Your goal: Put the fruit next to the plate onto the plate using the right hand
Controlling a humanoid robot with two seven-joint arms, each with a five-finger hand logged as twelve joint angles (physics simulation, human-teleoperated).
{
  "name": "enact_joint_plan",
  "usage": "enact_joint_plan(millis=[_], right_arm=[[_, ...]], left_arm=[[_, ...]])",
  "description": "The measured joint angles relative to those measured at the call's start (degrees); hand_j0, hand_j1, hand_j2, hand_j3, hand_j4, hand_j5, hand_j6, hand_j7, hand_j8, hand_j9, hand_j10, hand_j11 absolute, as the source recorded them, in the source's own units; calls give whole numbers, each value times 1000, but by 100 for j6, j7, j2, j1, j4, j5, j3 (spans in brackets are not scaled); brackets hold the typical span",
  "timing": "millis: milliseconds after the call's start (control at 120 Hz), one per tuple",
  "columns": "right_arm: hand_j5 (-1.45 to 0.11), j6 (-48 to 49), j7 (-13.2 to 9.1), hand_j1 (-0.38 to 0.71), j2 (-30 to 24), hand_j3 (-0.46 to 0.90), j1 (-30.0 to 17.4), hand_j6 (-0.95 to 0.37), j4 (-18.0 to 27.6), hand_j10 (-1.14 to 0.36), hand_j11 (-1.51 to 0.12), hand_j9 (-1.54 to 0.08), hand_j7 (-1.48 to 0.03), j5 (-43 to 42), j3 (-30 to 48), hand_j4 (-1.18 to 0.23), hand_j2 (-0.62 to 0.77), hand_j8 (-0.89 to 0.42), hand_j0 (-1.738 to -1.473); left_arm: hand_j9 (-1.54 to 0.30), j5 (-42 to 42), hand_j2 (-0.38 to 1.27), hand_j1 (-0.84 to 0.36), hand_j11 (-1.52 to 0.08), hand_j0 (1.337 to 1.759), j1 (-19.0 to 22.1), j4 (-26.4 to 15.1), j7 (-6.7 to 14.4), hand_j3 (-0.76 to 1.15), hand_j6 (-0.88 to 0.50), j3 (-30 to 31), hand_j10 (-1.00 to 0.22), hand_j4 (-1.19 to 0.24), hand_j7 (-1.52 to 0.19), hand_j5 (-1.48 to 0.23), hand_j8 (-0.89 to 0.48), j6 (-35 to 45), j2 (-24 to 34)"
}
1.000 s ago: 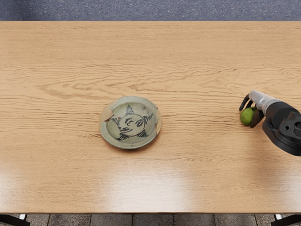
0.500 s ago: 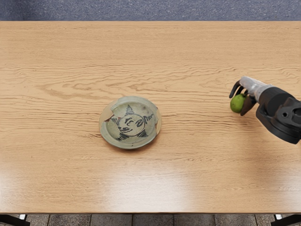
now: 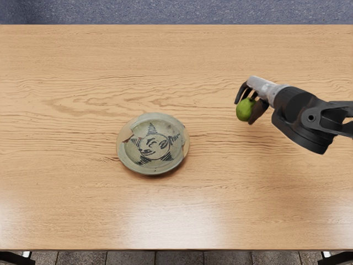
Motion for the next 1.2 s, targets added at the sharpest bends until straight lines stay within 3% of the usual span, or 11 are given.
enact_joint_plan(millis=[317, 575, 1200], right_arm=[[-924, 73, -1, 335, 500, 1, 486, -369, 62, -642, -906, -903, -869, 556, 115, -632, 346, -396, -1658], [-930, 53, -3, 408, 1014, 1, 740, -345, 39, -642, -908, -906, -870, 964, 200, -630, 498, -378, -1658], [-936, 35, -5, 432, 2187, 1, 780, -329, -142, -641, -909, -907, -871, 1441, 793, -627, 515, -363, -1658]], left_arm=[[0, 0, 0, 349, 0, 1658, 9, 0, 0, 0, 0, -1, 0, 0, 0, 0, 0, 0, 0], [0, 0, 0, 349, 0, 1658, 9, 0, 0, 0, 0, -1, 0, 0, 0, 0, 0, 0, 0], [0, -1, 0, 349, 0, 1658, 9, 1, 1, 0, 0, 0, 0, 0, 0, 0, 0, 0, 0]])
